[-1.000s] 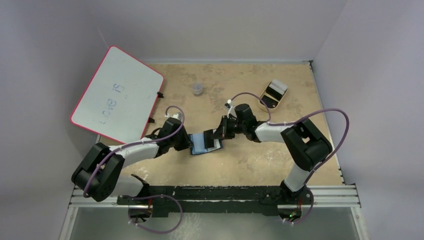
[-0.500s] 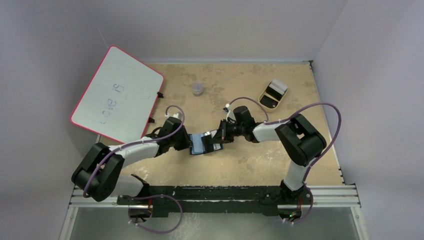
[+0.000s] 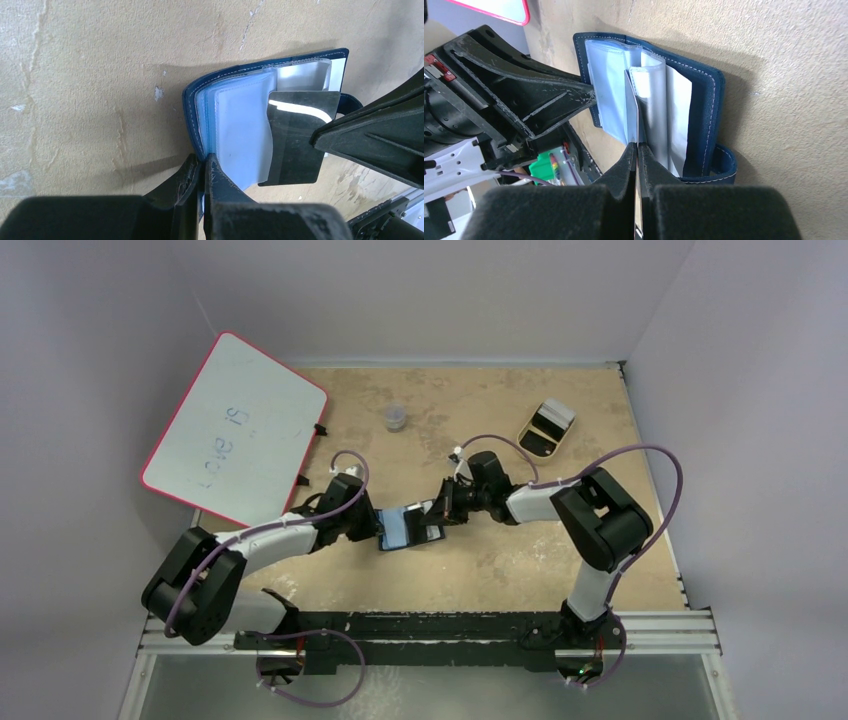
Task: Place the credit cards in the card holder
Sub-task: Insert the credit card into the card holder.
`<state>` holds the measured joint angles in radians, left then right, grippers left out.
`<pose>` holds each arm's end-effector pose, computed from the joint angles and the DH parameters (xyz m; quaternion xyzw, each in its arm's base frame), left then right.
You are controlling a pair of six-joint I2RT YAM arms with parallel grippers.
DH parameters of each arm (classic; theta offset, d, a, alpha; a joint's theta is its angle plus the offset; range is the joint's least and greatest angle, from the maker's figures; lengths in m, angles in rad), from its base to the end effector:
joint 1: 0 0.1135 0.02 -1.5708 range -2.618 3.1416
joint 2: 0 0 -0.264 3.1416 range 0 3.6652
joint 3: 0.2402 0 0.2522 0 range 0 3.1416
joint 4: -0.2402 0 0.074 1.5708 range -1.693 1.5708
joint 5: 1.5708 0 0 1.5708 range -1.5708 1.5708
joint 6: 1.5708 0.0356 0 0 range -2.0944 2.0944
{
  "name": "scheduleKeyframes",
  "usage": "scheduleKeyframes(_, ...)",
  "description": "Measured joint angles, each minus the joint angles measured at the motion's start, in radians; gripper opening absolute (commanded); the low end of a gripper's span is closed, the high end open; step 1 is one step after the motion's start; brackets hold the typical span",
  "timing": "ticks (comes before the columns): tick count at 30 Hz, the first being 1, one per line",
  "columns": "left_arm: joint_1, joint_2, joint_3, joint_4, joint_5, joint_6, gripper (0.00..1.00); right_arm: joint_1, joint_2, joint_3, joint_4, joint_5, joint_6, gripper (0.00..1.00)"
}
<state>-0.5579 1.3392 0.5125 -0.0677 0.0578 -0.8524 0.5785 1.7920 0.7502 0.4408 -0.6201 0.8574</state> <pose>0.2008 -0.1278 0.1454 -0.1289 0.9342 -0.2357 0.2349 0.2719 0.2023 0.1316 -0.0237 0.8541 0.4953 0.1568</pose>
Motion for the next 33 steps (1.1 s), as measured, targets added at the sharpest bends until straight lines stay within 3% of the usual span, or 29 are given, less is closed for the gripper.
scheduleKeyframes(33, 0.0, 0.031, 0.0, 0.053, 0.017, 0.0, 0.0, -0.01, 0.071, 0.055, 0.011, 0.004, -0.013, 0.0)
